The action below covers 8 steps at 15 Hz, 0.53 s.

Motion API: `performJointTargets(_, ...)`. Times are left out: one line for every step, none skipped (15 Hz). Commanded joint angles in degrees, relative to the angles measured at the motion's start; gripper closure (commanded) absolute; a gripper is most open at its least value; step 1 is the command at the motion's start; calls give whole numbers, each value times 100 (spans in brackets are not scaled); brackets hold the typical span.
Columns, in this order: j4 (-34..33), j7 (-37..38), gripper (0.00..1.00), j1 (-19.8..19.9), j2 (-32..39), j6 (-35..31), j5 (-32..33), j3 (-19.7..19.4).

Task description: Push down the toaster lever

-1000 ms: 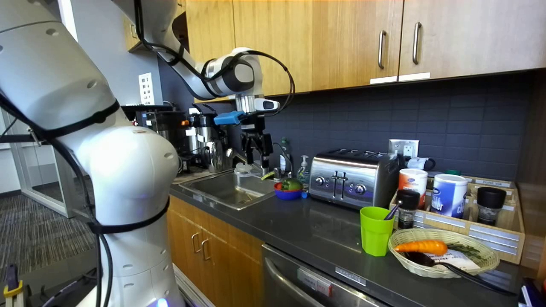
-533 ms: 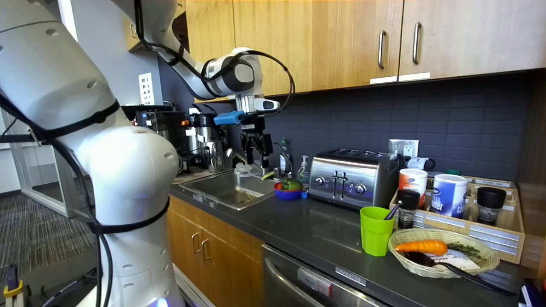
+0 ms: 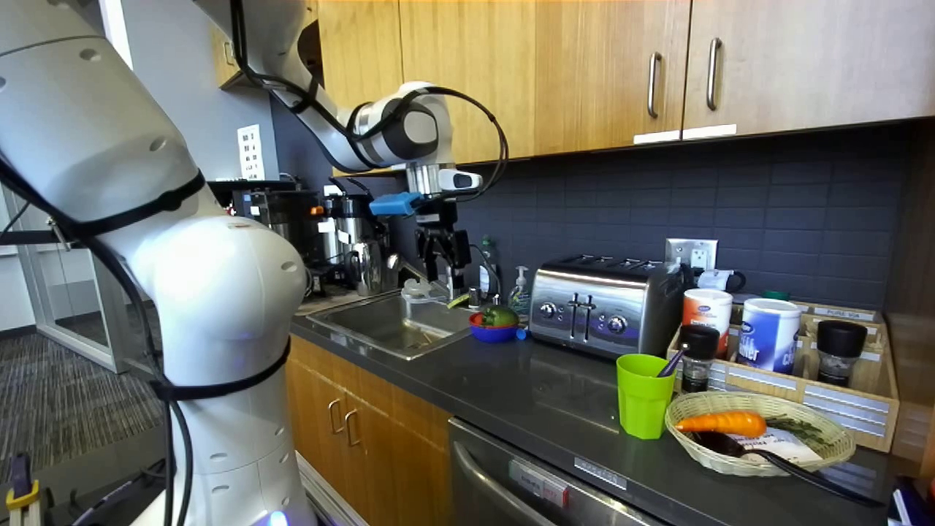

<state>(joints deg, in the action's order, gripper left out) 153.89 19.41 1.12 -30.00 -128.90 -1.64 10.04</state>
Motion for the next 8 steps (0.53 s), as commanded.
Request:
performJointTargets(97,-92,0,9,156,-745,92,-147)
performJointTargets(113,-107,0,34,240,-1038,109,-171)
performJointTargets(127,-111,0,72,324,-1306,151,-181)
performJointTargets(142,-115,0,113,411,-1569,185,-191)
performJointTargets(179,-66,0,230,518,-1963,340,-149)
performJointTargets(209,13,0,374,640,-2354,551,-92)
performJointTargets(211,78,0,498,776,-2682,724,-71)
performJointTargets(209,182,0,688,908,-3045,976,-6)
